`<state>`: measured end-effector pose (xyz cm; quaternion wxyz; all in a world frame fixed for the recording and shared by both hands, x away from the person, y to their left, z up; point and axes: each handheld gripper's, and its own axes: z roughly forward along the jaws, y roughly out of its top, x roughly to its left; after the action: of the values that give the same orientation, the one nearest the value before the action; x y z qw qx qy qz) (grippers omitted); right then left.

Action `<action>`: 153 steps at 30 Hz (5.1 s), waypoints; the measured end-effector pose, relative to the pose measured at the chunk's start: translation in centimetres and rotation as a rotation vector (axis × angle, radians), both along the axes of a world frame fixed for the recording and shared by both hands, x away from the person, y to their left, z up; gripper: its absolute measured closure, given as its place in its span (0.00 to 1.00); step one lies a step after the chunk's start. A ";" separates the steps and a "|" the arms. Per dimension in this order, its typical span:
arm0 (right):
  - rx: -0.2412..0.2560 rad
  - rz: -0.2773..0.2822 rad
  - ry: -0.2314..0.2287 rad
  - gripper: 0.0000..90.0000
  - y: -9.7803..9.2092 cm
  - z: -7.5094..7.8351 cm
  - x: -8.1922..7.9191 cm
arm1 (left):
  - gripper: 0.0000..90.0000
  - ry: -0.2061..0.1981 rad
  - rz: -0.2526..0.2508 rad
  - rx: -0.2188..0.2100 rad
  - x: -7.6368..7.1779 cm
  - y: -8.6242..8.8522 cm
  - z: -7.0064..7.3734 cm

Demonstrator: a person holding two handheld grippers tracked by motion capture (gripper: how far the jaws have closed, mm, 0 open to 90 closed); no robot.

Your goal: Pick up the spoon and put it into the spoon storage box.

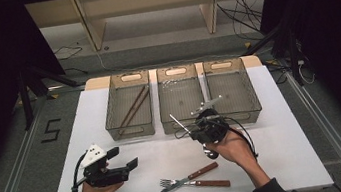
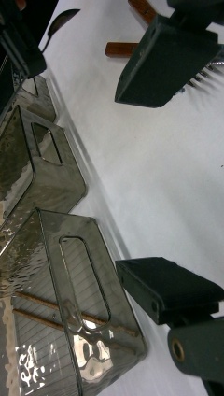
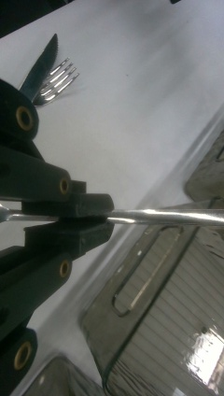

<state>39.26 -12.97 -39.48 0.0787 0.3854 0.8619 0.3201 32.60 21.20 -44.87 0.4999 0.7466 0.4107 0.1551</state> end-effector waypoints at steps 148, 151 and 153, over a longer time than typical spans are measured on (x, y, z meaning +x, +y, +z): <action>0.134 0.183 -0.034 0.33 -0.2 1.2 0.3 | 0.18 -0.013 -0.001 -0.024 -0.5 0.3 0.0; 0.132 0.191 -0.031 0.32 -0.3 0.9 0.0 | 0.18 -0.012 -0.001 -0.024 -0.5 0.3 0.0; 0.122 0.201 -0.027 0.32 -0.2 0.7 -0.2 | 0.18 -0.013 -0.002 -0.025 -0.5 0.3 0.0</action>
<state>39.04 -13.20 -38.73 0.0343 0.2968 0.8740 0.3832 32.13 21.52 -44.85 0.5120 0.7397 0.4085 0.1544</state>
